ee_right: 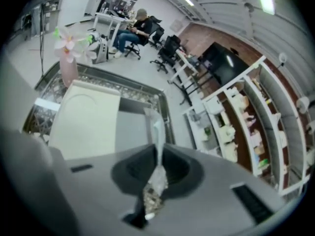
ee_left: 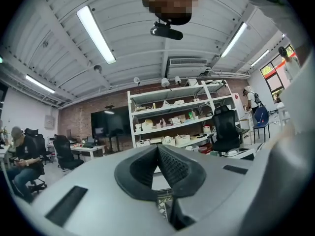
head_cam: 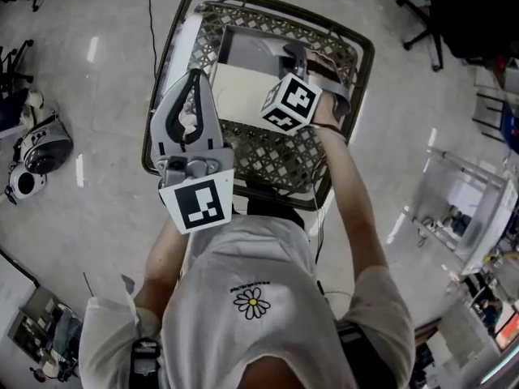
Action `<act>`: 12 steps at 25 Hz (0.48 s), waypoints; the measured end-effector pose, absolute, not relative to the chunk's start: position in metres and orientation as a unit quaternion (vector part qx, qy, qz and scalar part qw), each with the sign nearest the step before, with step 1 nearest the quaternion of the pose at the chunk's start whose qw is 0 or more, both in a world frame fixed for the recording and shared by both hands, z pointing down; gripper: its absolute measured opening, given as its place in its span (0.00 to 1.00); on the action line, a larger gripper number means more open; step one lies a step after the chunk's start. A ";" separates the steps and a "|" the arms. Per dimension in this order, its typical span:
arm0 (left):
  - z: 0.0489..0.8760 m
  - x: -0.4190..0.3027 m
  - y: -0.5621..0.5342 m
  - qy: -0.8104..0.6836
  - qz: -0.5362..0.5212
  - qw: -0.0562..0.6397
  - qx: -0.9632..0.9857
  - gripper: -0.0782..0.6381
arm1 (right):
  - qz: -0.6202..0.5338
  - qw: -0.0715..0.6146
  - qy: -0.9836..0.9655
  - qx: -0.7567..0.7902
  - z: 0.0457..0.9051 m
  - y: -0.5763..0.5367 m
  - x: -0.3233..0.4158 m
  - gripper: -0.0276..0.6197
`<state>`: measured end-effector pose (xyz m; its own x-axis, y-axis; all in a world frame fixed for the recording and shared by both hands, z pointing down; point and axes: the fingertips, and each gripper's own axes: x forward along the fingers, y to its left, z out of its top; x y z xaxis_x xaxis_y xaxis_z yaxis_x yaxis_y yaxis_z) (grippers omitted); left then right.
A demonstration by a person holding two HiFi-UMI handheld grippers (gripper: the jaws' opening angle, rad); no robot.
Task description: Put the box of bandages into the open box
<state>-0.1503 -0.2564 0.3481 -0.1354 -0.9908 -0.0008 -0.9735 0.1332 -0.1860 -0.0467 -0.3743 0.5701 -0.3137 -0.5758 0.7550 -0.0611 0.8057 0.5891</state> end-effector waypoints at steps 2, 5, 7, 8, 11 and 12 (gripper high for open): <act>0.355 -0.153 -0.257 0.752 -0.075 0.062 -0.652 0.14 | -0.219 0.568 -0.769 0.193 0.590 -0.383 -0.045 0.11; 0.364 -0.160 -0.258 0.757 -0.073 0.051 -0.647 0.14 | -0.205 0.594 -0.756 0.184 0.615 -0.395 -0.042 0.11; 0.370 -0.165 -0.257 0.761 -0.072 0.043 -0.643 0.14 | -0.194 0.604 -0.751 0.183 0.629 -0.400 -0.041 0.11; 0.373 -0.167 -0.256 0.763 -0.072 0.039 -0.641 0.14 | -0.187 0.607 -0.751 0.183 0.635 -0.402 -0.041 0.11; 0.382 -0.172 -0.252 0.767 -0.074 0.028 -0.637 0.14 | -0.174 0.613 -0.749 0.184 0.647 -0.405 -0.043 0.11; 0.385 -0.174 -0.250 0.768 -0.075 0.024 -0.636 0.14 | -0.174 0.615 -0.747 0.184 0.650 -0.405 -0.044 0.11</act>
